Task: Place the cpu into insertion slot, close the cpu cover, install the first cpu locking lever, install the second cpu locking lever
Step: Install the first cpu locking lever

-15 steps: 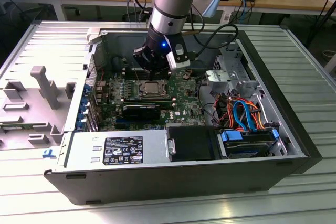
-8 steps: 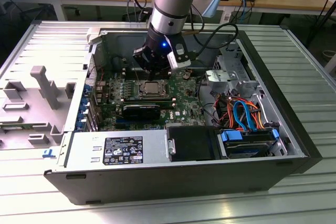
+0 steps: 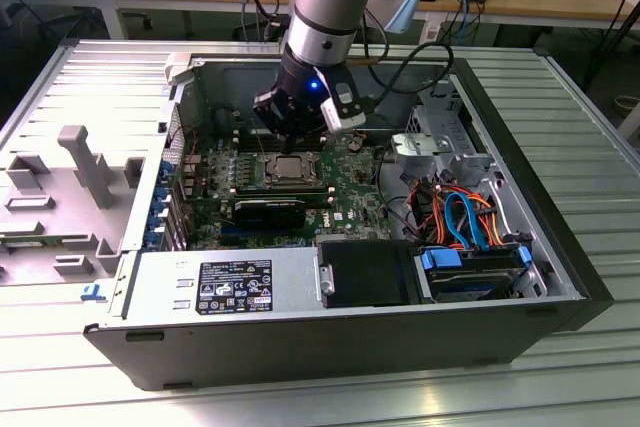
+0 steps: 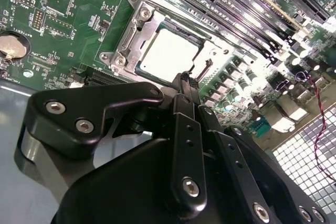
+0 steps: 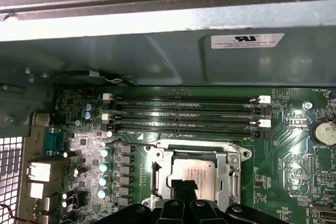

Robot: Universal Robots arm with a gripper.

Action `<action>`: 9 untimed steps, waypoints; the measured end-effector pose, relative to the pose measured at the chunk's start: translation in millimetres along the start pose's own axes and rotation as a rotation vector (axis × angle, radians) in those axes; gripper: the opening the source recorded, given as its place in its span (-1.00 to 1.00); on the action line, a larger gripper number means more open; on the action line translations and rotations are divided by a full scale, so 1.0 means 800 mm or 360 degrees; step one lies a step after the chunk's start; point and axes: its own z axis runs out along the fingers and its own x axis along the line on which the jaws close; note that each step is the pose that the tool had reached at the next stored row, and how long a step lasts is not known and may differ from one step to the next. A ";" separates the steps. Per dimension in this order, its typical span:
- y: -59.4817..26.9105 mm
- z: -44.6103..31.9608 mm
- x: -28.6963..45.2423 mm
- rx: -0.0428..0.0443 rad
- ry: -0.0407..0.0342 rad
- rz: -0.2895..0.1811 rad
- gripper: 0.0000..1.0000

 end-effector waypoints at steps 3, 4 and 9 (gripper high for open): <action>0.000 0.0000 0.0000 0.0001 0.0000 -0.0004 -0.79; 0.000 0.0000 0.0000 0.0001 0.0000 -0.0004 -0.79; 0.000 0.0008 -0.0001 0.0008 -0.0132 -0.0012 -0.79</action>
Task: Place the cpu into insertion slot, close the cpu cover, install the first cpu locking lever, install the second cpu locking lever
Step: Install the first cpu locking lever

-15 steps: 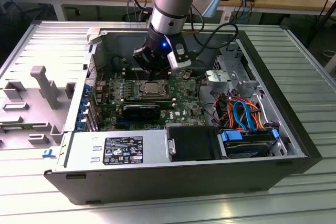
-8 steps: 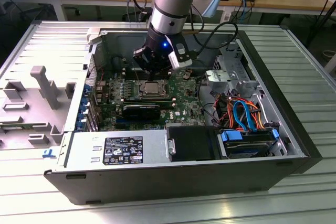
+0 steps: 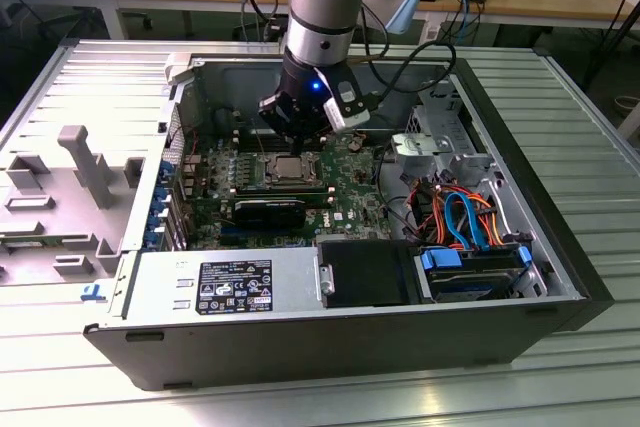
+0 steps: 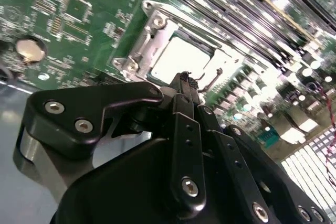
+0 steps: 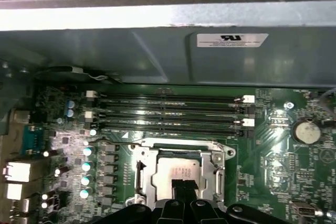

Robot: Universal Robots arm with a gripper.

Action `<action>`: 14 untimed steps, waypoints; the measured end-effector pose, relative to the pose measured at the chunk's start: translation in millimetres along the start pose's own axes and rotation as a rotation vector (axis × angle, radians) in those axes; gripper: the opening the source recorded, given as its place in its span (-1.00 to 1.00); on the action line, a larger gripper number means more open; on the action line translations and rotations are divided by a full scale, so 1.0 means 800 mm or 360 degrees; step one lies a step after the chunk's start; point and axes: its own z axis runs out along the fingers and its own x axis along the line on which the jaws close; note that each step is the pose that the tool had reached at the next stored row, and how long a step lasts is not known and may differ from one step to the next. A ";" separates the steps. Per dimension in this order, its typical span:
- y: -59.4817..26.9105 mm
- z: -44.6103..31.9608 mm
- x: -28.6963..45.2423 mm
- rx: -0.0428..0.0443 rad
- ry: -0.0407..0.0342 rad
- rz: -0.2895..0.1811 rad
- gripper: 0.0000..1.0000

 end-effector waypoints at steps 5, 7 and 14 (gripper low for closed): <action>0.000 0.0011 -0.0001 0.0006 -0.0124 -0.0007 -0.79; 0.000 0.0013 -0.0003 0.0006 -0.0137 -0.0008 -0.79; 0.000 0.0013 -0.0001 0.0116 -0.0134 -0.0001 -0.79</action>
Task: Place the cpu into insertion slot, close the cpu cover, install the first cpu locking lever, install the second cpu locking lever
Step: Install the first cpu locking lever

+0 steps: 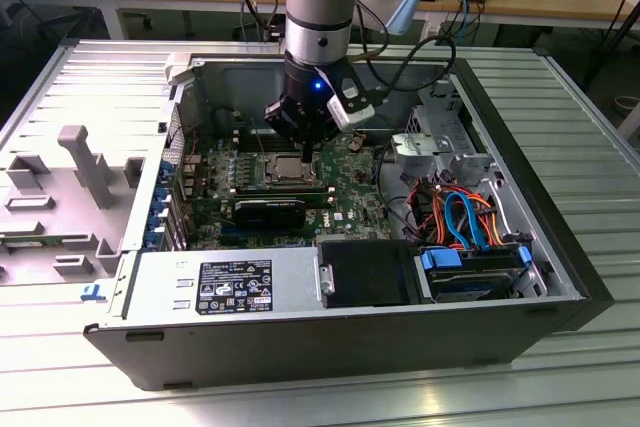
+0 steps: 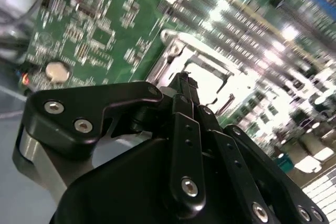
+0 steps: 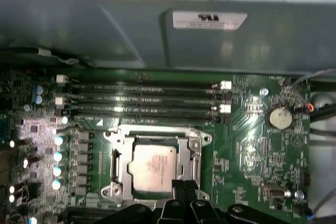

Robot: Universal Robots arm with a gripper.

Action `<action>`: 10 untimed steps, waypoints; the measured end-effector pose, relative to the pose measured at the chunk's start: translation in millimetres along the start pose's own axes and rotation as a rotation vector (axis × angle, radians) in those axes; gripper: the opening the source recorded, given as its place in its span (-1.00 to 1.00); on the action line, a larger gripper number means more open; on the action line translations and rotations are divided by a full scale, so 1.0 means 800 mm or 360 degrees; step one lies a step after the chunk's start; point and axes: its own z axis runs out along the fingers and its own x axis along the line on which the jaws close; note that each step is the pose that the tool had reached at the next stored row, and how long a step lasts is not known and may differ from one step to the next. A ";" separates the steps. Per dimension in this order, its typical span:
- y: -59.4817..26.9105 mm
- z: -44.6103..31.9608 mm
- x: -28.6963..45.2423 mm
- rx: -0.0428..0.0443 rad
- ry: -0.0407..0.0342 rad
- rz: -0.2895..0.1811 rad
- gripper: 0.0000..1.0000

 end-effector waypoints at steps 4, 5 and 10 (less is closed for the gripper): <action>0.000 0.0000 0.0052 0.0001 -0.0003 0.0000 -0.79; 0.000 0.0000 0.0097 0.0001 -0.0005 0.0000 -0.79; 0.002 -0.0009 0.0336 0.0001 -0.0023 0.0000 -0.79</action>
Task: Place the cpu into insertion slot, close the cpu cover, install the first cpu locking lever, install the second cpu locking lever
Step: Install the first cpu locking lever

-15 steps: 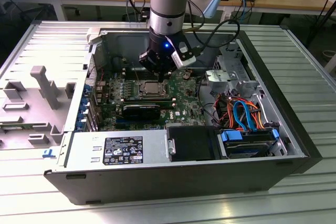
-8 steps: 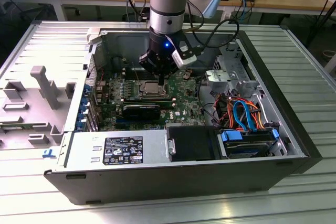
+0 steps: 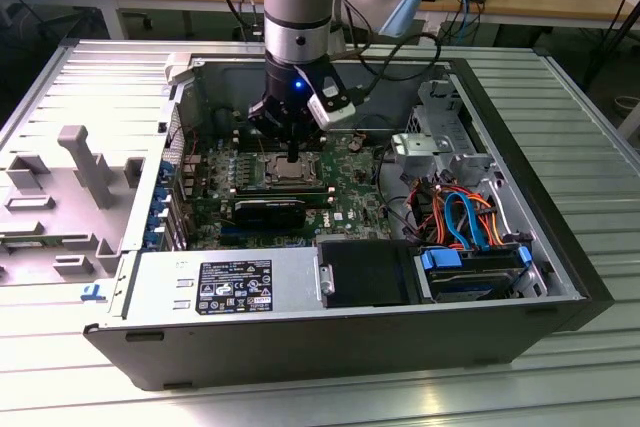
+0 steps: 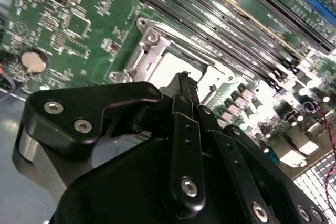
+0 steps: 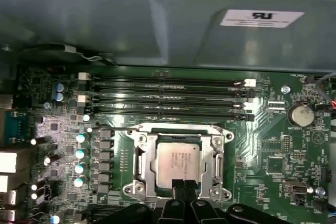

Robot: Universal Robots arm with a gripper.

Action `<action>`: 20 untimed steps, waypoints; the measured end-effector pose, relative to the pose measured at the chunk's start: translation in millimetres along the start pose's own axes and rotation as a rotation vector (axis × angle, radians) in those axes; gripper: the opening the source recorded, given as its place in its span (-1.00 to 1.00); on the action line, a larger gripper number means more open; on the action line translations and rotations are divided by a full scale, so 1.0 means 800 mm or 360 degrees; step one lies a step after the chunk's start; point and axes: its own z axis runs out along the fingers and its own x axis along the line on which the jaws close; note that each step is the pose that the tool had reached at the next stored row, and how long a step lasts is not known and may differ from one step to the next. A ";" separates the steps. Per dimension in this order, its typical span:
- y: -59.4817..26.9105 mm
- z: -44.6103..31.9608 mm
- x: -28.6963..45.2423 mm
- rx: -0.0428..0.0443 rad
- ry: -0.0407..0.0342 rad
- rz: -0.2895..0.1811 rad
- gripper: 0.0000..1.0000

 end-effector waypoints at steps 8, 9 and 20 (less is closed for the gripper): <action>0.002 0.0003 0.0405 0.0000 -0.0017 0.0000 -0.79; 0.002 0.0003 0.0451 0.0000 -0.0019 0.0000 -0.79; 0.003 -0.0210 0.0610 -0.0010 -0.0028 0.0000 -0.79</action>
